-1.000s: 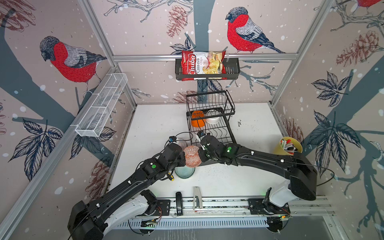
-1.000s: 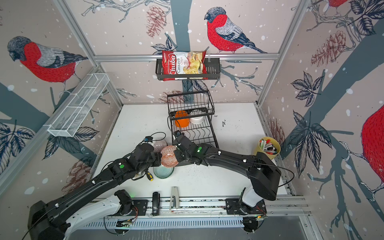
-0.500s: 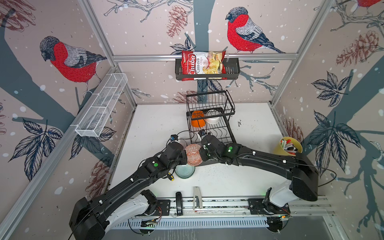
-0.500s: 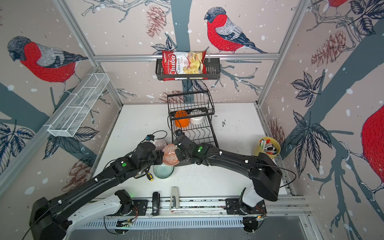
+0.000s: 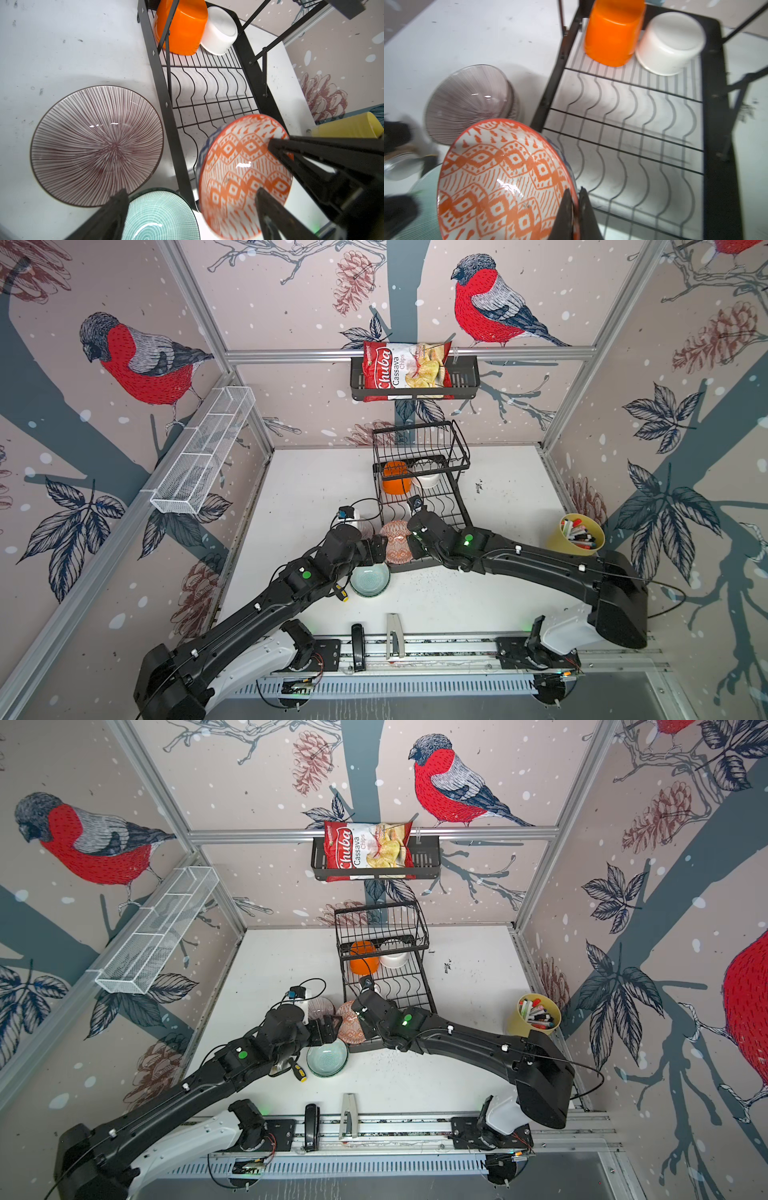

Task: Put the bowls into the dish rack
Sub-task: 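Carry the patterned bowl into the rack with the right gripper while the left gripper withdraws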

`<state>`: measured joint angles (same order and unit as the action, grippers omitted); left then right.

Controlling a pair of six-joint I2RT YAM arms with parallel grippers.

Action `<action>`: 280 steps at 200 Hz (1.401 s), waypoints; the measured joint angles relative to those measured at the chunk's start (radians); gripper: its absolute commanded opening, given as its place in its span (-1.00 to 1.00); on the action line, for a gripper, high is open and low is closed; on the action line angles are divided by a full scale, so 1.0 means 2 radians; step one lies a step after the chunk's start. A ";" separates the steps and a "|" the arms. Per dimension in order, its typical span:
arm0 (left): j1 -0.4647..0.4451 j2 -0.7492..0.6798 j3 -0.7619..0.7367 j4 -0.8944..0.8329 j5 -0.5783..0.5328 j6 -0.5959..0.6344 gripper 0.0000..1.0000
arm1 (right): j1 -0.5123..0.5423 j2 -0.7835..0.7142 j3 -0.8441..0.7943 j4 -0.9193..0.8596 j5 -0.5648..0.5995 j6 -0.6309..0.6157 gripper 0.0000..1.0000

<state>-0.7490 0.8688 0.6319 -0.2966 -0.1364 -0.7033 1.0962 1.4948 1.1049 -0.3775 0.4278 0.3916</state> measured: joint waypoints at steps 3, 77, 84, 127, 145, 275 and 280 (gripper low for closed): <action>0.000 -0.003 -0.003 0.004 0.001 0.000 0.93 | 0.000 0.000 -0.001 -0.001 0.006 0.000 -1.00; 0.000 -0.023 -0.031 0.044 0.007 -0.003 0.93 | -0.012 0.041 -0.004 -0.026 0.167 -0.002 -1.00; 0.000 -0.023 -0.033 0.047 0.007 -0.004 0.93 | -0.012 0.049 -0.001 -0.027 0.180 -0.005 -1.00; 0.000 -0.023 -0.035 0.067 0.006 -0.004 0.93 | -0.012 0.087 0.019 -0.029 0.250 -0.017 -1.00; 0.000 -0.021 -0.035 0.067 0.006 -0.004 0.93 | -0.016 0.096 0.023 -0.029 0.272 -0.027 -1.00; 0.000 -0.021 -0.037 0.067 0.002 -0.002 0.93 | -0.069 0.127 0.030 0.020 0.343 -0.117 -1.00; 0.000 -0.021 -0.037 0.067 0.002 -0.002 0.93 | -0.071 0.127 0.030 0.024 0.343 -0.120 -1.00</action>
<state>-0.7486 0.8261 0.5575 -0.1635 -0.1326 -0.7078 0.9535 1.7493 1.1648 -0.3294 1.1137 0.1520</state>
